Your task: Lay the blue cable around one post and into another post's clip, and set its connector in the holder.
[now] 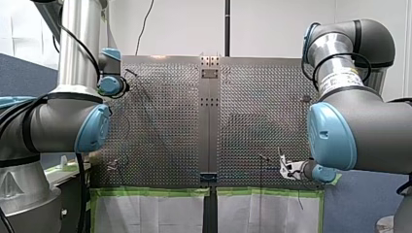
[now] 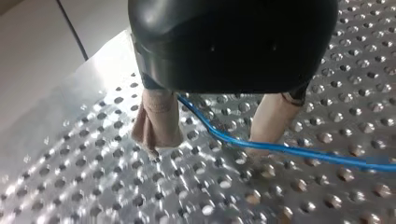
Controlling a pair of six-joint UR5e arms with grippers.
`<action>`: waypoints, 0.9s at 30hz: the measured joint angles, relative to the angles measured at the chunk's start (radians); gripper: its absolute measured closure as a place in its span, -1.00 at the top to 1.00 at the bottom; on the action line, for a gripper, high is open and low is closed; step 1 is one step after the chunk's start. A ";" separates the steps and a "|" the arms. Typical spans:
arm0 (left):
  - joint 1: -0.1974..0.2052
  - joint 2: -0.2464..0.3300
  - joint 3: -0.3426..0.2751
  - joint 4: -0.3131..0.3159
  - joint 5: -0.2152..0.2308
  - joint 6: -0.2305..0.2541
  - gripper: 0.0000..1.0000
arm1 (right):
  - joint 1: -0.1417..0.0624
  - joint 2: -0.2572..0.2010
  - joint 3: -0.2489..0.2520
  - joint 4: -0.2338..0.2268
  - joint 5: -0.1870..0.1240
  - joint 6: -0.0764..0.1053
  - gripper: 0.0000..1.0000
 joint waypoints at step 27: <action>0.004 0.158 -0.115 -0.138 -0.057 -0.135 1.00 | 0.007 0.002 0.000 -0.009 0.000 0.031 -1.00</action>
